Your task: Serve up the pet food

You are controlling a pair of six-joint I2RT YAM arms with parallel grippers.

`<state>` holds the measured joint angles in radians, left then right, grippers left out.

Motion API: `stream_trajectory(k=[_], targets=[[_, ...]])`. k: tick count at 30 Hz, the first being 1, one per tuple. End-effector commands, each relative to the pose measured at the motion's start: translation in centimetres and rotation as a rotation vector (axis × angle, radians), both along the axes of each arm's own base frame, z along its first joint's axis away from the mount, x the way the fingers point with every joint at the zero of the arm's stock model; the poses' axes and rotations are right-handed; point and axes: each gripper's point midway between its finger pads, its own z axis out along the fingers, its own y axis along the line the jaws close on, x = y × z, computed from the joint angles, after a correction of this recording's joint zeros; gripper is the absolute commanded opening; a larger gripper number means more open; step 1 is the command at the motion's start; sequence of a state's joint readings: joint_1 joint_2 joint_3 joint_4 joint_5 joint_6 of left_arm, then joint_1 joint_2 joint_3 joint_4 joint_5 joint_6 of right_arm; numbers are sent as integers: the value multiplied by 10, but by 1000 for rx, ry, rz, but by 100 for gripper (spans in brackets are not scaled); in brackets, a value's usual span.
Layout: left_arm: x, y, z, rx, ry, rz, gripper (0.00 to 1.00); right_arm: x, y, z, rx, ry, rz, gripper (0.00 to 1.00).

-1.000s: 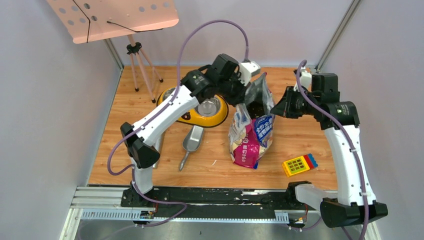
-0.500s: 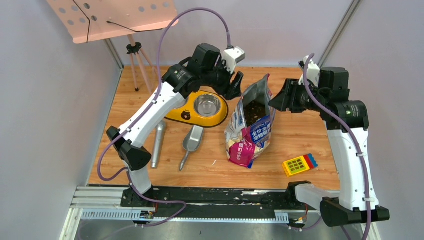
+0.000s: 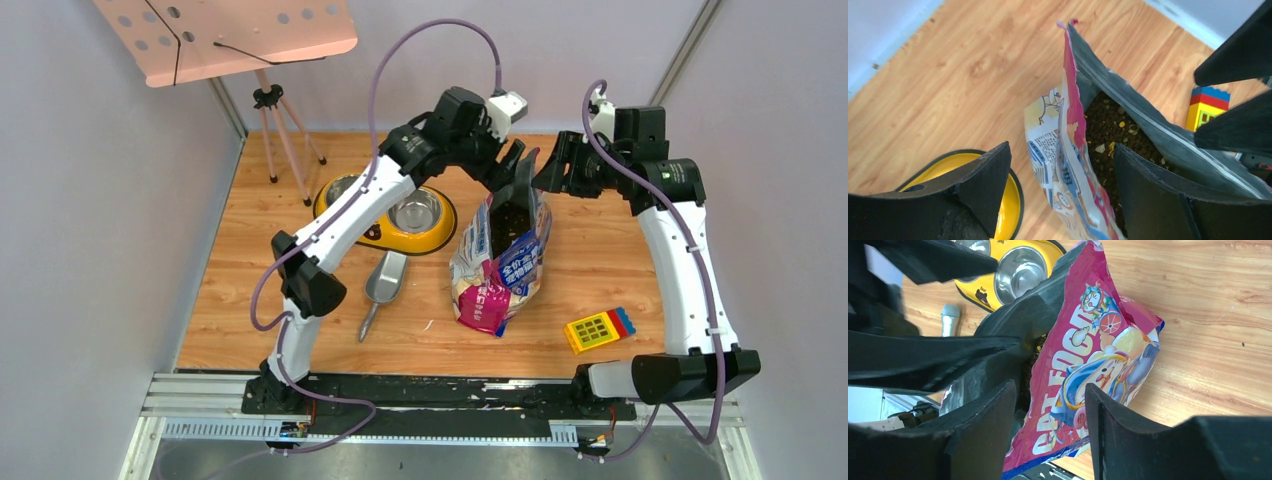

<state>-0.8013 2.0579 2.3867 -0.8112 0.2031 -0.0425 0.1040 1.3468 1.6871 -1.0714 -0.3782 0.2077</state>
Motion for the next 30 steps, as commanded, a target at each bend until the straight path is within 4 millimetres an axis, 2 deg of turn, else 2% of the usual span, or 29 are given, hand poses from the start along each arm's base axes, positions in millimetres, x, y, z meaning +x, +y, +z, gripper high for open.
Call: stream_trajectory(k=[1,4,7,10,13,15,19,23,24,26,28,30], targets=[[1,-11,-5,30,-44,-10,82,14,3,5,2,-40,-24,52],[6,-7,-14,76,-65,2,79,19,5,5,-24,-50,-30,50],[10,-4,-15,92,-87,16,76,22,8,4,-40,-51,-32,49],[12,-3,-13,91,-94,26,73,27,4,-10,-90,-29,-72,48],[13,-1,-14,93,-84,42,68,31,-1,-22,-118,5,-108,44],[12,0,-18,105,-78,40,58,34,-4,-26,-136,15,-130,27],[13,5,-17,117,-82,61,40,44,-20,-20,-206,-16,-194,2],[18,13,6,92,-137,108,17,53,-52,4,-342,-113,-298,0],[26,20,16,93,-169,156,6,56,-64,13,-384,-143,-341,0],[38,33,38,67,-225,248,0,61,-87,33,-450,-200,-438,0],[50,43,65,4,-277,343,0,63,-108,52,-479,-242,-533,0],[54,47,84,-40,-317,378,0,65,-120,70,-483,-280,-582,0]])
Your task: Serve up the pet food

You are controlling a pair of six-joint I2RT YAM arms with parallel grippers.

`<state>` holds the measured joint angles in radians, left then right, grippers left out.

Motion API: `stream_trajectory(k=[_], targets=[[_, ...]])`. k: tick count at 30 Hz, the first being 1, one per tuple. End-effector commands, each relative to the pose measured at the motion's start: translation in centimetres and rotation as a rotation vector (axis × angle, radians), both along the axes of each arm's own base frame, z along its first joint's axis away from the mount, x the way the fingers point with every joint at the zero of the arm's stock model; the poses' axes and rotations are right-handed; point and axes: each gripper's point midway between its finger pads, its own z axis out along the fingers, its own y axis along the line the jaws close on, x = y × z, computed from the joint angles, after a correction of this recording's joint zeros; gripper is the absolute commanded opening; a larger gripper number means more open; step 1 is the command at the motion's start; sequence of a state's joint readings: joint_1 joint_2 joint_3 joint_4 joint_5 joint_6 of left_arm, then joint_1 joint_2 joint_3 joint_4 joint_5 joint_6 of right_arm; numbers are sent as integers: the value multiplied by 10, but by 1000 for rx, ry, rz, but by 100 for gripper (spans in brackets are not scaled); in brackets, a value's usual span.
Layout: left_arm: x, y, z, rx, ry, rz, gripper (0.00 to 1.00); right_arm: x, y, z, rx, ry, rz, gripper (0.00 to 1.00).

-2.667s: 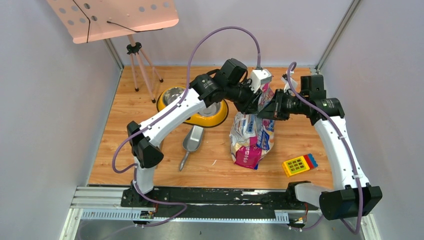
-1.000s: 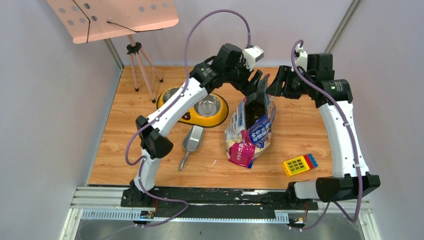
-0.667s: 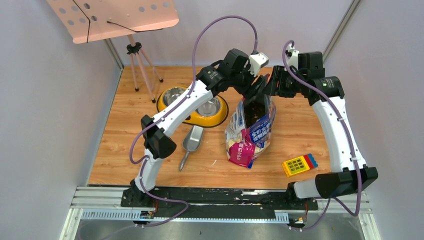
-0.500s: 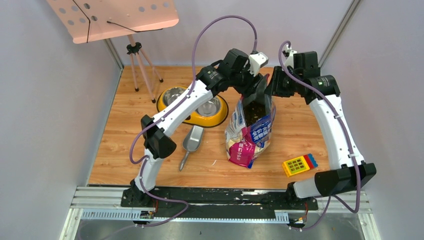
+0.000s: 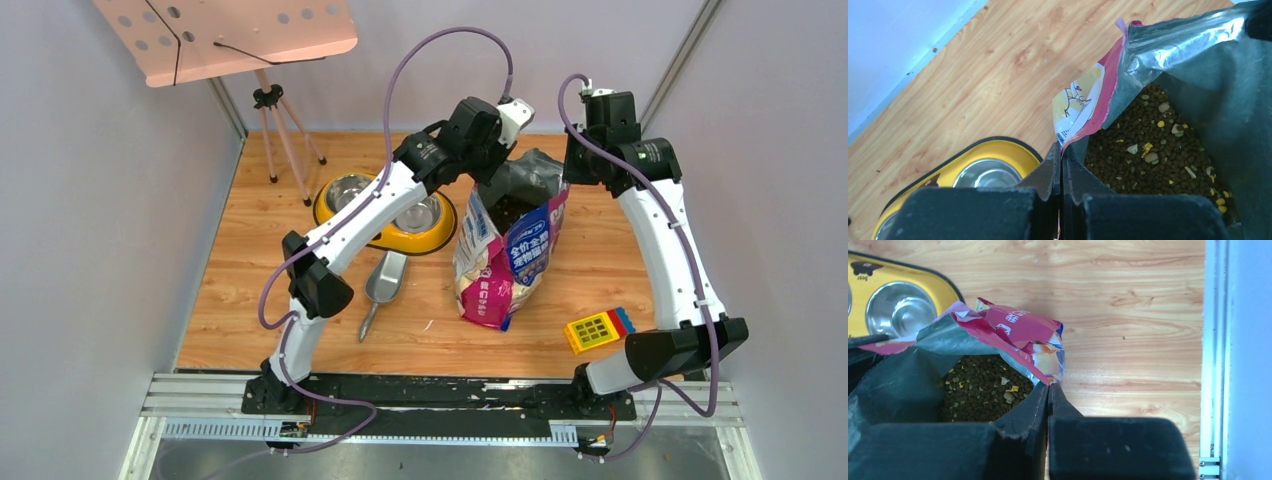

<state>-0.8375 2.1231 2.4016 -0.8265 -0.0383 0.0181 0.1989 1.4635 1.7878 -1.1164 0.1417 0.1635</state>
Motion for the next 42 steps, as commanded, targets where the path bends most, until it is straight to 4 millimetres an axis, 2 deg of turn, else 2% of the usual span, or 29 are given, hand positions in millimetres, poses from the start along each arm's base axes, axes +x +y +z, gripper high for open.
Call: stream_trajectory(k=[1,4,5,6,7,8,9,11,12,13,14,15,16,17,18,19,22,24,25,26,28,29,30,31,32,38,40,42], targets=[[28,40,123,-204,-278,210,0,28,-72,94,-154,-320,-269,0],[28,33,123,-222,-278,189,0,35,-78,100,-161,-333,-269,0],[26,26,119,-228,-262,152,2,37,-77,99,-149,-330,-249,0],[25,20,115,-230,-252,130,10,40,-71,96,-134,-321,-210,0],[22,15,114,-237,-241,98,30,41,-66,94,-118,-310,-185,0],[21,12,110,-244,-225,94,42,42,-59,91,-87,-294,-160,5],[18,9,114,-268,-212,77,59,40,-47,89,-41,-275,-111,14],[8,6,124,-303,-198,36,71,29,-20,88,64,-246,0,36],[0,7,136,-330,-203,14,74,23,-9,88,107,-238,44,42],[-9,2,138,-342,-191,-45,79,17,-3,85,132,-225,72,47],[-19,5,154,-367,-212,-80,81,11,1,80,148,-208,89,50],[-28,2,149,-357,-201,-135,82,6,1,74,149,-191,93,52],[-37,8,162,-375,-222,-155,82,1,0,71,145,-183,84,53],[-40,8,152,-349,-213,-174,83,-2,-2,66,140,-170,78,54],[-49,17,161,-351,-231,-181,84,-7,-3,64,138,-167,76,54],[-51,20,147,-313,-213,-187,85,-11,-3,63,140,-165,74,55],[-72,35,133,-273,-159,-218,86,-28,4,55,181,-141,102,56],[-93,34,121,-268,-106,-305,85,-39,14,48,219,-120,148,56],[-111,30,121,-285,-80,-399,85,-45,18,45,239,-114,166,56],[-126,24,109,-280,-42,-485,84,-49,23,41,260,-101,181,56],[-135,19,98,-250,-30,-498,84,-54,30,35,298,-79,199,56],[-132,16,91,-233,-24,-472,84,-55,32,34,312,-72,202,56],[-121,16,89,-214,-34,-372,85,-55,33,32,321,-65,201,56],[-113,13,79,-194,-9,-319,85,-54,34,32,327,-61,201,56],[-104,16,81,-206,6,-220,85,-54,35,32,333,-56,200,55],[-92,2,61,-230,109,-131,82,-51,33,16,324,0,183,48],[-85,2,56,-219,114,-96,78,-53,32,10,317,19,179,39],[-81,2,53,-209,116,-70,65,-55,32,6,318,30,178,33]])
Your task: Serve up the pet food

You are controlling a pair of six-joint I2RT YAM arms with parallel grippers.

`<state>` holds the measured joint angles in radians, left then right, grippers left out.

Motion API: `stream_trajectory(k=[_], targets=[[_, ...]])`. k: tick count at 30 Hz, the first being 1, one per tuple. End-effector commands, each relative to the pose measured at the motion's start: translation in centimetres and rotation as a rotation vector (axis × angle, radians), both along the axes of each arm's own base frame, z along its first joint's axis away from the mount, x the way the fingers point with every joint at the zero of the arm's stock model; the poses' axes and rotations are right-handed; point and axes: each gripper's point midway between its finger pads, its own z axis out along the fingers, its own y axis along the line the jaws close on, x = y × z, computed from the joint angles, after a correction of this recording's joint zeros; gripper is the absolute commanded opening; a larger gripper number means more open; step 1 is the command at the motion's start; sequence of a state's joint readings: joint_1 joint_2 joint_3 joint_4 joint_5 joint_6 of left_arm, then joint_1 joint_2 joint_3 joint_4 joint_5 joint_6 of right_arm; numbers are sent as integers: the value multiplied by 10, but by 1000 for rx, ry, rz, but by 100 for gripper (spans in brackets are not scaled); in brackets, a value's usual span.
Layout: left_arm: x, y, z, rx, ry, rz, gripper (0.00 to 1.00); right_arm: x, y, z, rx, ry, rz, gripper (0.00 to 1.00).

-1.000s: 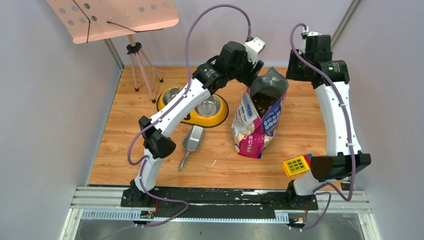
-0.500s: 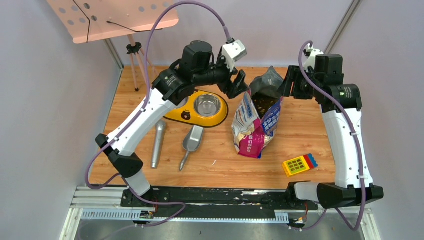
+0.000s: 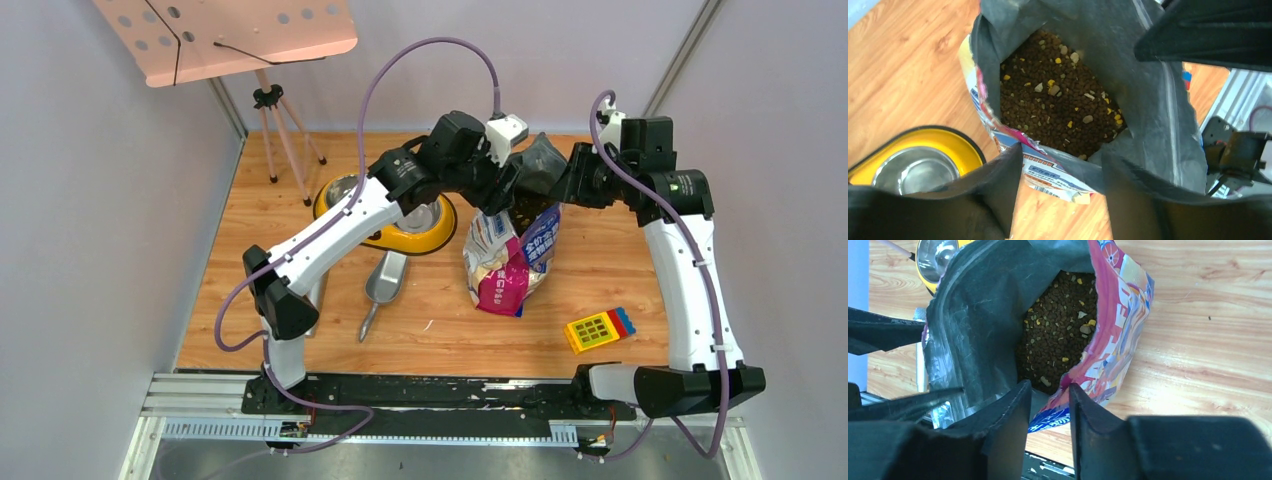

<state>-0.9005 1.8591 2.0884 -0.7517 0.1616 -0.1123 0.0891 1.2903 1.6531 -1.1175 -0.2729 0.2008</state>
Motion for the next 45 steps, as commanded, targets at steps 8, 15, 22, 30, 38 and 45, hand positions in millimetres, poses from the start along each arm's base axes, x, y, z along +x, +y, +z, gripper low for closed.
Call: stream_trajectory(k=[8,15,22,30,38,45], targets=[[13,27,56,-66,-99,136,0,6,-42,9,-175,-62,-159,0],[17,44,77,-56,-207,160,0,15,-65,41,-257,-164,-252,0],[-23,32,89,-99,-250,-121,99,-17,20,61,45,-190,170,51],[-23,141,17,242,-232,52,100,-33,-35,51,-104,-212,-77,100],[-64,200,-102,456,-1,50,100,-69,-63,-73,-175,118,-135,100],[-65,242,-174,629,123,202,100,-77,-41,-69,-97,68,-27,100]])
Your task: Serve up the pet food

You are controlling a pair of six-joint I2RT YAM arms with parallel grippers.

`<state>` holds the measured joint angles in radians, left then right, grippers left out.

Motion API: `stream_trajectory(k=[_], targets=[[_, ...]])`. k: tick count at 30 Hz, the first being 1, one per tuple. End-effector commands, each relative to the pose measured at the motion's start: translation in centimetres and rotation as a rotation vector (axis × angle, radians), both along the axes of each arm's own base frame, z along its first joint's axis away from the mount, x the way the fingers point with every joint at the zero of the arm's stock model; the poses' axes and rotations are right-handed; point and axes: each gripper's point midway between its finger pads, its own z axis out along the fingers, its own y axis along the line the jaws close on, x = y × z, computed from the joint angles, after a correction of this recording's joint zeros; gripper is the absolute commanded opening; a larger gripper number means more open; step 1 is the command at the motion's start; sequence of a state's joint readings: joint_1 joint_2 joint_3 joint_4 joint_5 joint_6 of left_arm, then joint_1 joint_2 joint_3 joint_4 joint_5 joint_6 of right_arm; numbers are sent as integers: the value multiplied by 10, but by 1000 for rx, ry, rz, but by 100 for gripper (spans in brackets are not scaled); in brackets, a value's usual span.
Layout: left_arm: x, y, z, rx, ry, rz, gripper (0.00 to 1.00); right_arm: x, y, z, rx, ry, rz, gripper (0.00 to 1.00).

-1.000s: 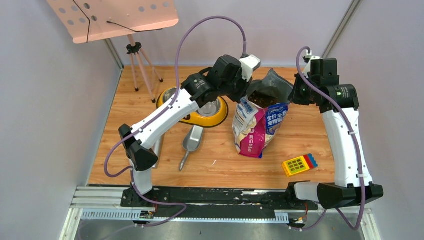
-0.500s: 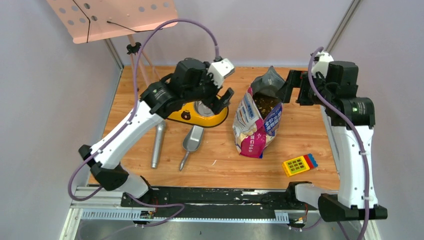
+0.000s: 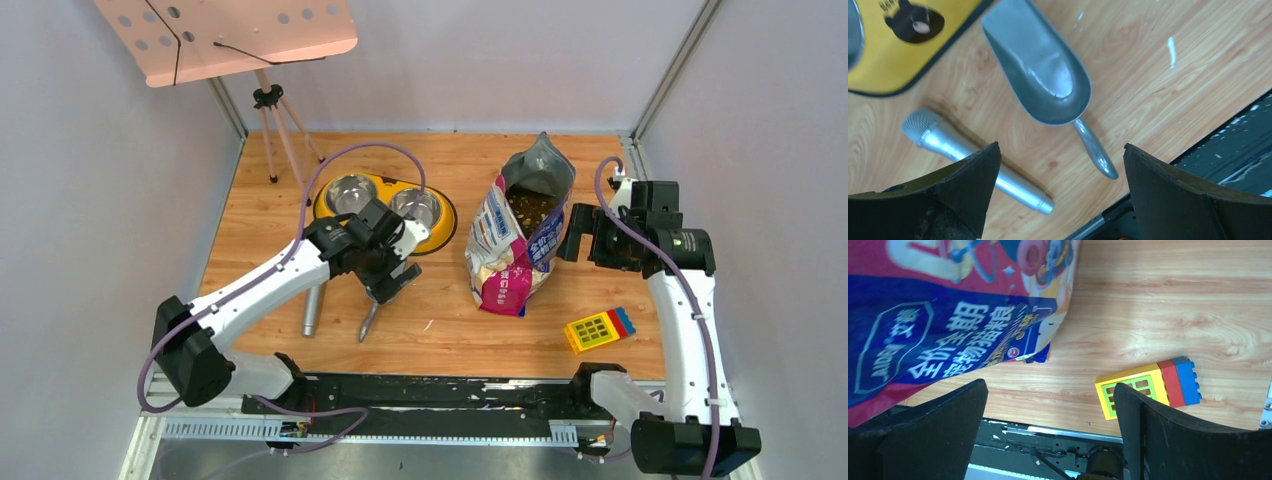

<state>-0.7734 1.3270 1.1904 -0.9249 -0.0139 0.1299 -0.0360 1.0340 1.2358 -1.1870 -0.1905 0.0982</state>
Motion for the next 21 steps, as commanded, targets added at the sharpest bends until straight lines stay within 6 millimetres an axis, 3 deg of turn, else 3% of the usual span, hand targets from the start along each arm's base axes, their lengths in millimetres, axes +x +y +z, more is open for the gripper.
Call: stream_trajectory(k=[1,7,14,21], targets=[[17,24,-14,80,-44,141,100,0,18,31,52,-146,113,100],[55,42,-23,3,-5,313,100,-5,21,33,56,-186,144,100],[94,40,-32,-61,15,397,99,3,-4,19,-82,-126,117,100],[113,32,-50,-39,53,400,97,-1,16,24,12,-150,179,100]])
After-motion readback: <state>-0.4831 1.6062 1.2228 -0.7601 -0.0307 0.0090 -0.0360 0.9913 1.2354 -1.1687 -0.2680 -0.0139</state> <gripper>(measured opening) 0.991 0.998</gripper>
